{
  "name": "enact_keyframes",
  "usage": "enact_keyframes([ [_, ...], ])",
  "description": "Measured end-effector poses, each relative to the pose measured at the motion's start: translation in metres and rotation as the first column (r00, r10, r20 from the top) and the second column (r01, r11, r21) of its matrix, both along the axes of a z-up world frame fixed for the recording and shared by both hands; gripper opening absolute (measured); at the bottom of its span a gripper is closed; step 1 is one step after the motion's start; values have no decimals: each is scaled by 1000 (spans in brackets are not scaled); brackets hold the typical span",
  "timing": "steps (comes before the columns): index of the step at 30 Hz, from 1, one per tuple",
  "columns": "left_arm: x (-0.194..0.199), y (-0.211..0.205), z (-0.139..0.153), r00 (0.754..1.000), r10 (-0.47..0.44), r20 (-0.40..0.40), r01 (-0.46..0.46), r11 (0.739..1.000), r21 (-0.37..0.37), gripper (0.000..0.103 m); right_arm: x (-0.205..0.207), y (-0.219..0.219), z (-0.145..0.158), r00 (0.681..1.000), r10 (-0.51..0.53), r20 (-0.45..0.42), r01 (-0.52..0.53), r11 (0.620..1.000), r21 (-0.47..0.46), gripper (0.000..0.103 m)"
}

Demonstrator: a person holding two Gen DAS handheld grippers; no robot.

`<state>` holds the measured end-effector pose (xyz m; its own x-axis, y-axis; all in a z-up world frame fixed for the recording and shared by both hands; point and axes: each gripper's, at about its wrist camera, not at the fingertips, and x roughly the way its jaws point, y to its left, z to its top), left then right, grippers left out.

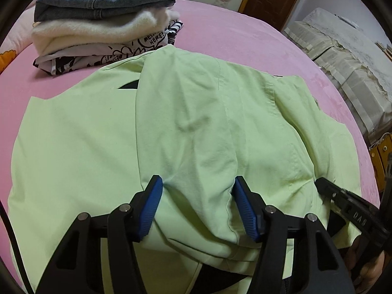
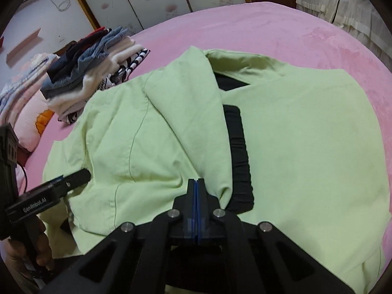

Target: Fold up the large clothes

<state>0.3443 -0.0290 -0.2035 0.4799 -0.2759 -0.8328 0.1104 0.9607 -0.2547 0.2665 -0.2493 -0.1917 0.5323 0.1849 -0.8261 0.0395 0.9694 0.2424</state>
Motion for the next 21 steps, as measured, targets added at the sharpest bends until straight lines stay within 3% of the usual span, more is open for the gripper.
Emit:
enact_keyframes([
  [4, -5, -3, 11, 999, 9, -34, -8, 1000, 18, 59, -1, 15, 7, 1000, 10, -9, -10, 999, -34, 4],
  [9, -26, 1, 40, 999, 2, -38, -1, 1000, 31, 61, -18, 20, 41, 999, 27, 47, -27, 1000, 7, 4],
  [12, -47, 3, 64, 1000, 9, -5, -9, 999, 40, 61, -34, 26, 62, 996, 40, 73, -41, 999, -1, 4],
  [17, -94, 4, 108, 997, 17, 78, -26, 992, 119, 61, -73, 30, 96, 992, 48, 114, -48, 999, 3, 4],
  [21, -129, 17, 133, 996, 22, 86, -29, 996, 83, 61, -104, 34, 123, 986, 52, 158, -51, 999, -10, 4],
])
